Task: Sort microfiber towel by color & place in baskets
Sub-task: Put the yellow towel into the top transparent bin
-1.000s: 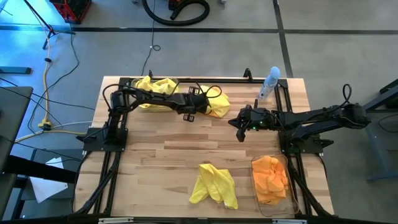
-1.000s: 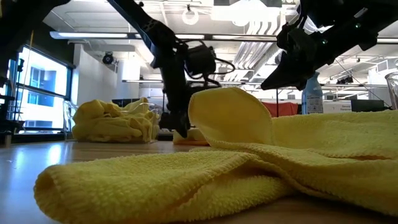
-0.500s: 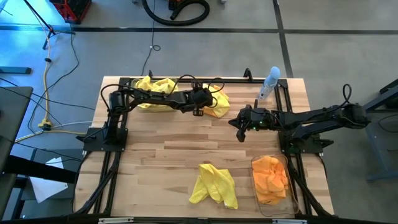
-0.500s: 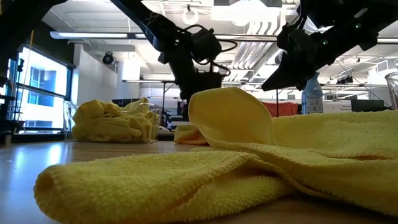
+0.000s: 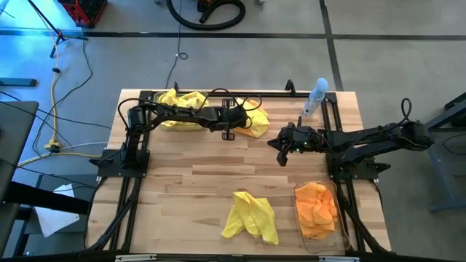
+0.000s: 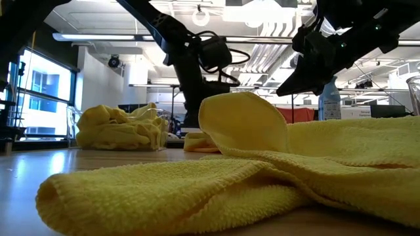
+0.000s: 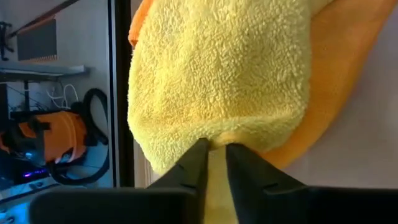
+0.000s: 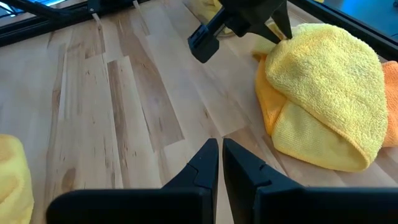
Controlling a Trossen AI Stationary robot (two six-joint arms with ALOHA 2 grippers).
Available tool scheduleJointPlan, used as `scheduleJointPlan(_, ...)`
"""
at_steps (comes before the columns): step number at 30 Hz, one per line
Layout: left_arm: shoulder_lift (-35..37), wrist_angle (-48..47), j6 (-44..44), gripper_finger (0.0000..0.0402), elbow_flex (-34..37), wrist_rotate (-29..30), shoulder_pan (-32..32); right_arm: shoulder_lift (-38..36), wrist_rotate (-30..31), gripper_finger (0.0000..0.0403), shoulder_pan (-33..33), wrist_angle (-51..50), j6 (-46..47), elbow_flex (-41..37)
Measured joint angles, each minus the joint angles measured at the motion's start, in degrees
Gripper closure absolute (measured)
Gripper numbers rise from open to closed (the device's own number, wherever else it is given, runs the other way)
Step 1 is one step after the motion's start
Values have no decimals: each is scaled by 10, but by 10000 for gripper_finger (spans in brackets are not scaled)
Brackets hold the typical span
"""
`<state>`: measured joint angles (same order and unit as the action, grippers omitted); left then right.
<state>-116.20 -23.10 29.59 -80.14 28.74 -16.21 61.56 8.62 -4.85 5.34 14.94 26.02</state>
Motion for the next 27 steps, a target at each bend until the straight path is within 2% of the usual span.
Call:
scheduleJointPlan(4,0,4,-9,397,0,-29,0,0,0,384,0,0,0,0)
scheduleJointPlan(6,0,5,-15,398,0,-41,0,0,0,384,0,0,0,0)
scheduleJointPlan(12,21,-7,-52,401,1,-27,5,0,0,384,0,0,0,0)
scheduleJointPlan(17,86,-27,-85,401,1,-27,5,0,0,384,0,-3,0,0)
scheduleJointPlan(22,184,-24,-101,401,1,-25,0,0,0,384,0,-5,0,0)
scheduleJointPlan(27,289,-23,-116,401,0,8,-9,0,0,384,0,-10,2,0)
